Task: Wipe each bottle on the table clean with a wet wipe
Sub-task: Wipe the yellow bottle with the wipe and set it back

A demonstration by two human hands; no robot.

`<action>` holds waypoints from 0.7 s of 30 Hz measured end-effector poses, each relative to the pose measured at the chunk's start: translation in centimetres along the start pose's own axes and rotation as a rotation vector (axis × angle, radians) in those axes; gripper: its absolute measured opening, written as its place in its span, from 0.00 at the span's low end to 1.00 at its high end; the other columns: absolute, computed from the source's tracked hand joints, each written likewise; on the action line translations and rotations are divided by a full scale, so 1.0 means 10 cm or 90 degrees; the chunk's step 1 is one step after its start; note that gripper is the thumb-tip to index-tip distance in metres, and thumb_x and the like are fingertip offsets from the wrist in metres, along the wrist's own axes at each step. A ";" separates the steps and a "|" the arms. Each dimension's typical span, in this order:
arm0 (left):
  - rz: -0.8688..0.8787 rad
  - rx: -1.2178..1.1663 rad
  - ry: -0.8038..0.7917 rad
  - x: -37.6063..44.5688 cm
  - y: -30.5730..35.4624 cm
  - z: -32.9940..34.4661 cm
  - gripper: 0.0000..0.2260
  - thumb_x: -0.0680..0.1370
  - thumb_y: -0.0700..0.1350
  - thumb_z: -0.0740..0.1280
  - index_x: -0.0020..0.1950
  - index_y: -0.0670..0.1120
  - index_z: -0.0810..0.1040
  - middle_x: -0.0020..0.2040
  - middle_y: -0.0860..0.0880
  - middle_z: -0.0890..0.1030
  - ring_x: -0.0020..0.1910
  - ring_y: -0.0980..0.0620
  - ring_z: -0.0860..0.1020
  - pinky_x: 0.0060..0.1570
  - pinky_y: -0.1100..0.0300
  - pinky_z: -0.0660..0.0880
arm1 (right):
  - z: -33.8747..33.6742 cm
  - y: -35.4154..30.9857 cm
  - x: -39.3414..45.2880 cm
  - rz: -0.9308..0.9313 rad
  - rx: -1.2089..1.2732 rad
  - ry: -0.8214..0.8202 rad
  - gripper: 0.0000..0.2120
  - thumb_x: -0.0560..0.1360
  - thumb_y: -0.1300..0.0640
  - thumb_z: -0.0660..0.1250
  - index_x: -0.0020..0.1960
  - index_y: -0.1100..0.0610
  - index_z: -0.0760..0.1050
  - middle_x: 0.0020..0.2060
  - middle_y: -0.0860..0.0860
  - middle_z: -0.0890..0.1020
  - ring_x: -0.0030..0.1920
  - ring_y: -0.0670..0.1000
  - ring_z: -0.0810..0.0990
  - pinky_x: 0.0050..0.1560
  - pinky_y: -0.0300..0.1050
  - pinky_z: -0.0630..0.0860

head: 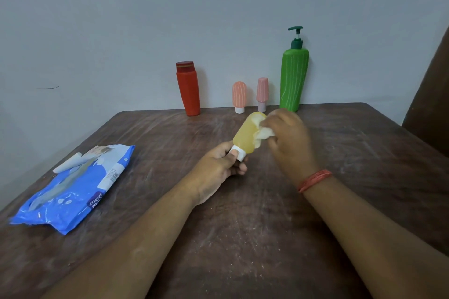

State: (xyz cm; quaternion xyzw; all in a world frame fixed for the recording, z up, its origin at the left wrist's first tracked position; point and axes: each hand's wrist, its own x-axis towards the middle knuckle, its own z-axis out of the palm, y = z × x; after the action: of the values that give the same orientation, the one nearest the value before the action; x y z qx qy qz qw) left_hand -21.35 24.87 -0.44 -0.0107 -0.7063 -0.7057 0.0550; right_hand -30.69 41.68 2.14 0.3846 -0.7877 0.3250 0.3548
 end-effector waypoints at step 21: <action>0.017 -0.050 0.000 -0.01 0.00 0.03 0.14 0.87 0.39 0.53 0.65 0.37 0.75 0.47 0.45 0.78 0.41 0.52 0.75 0.49 0.56 0.75 | 0.18 -0.16 -0.23 0.509 0.570 0.002 0.08 0.72 0.63 0.72 0.39 0.52 0.80 0.38 0.53 0.85 0.40 0.52 0.83 0.45 0.54 0.79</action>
State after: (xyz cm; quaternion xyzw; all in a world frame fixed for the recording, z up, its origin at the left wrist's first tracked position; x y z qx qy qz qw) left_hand -21.27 25.16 -0.43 -0.0220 -0.6780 -0.7320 0.0640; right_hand -28.84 40.34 -0.35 0.1702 -0.6574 0.7340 0.0095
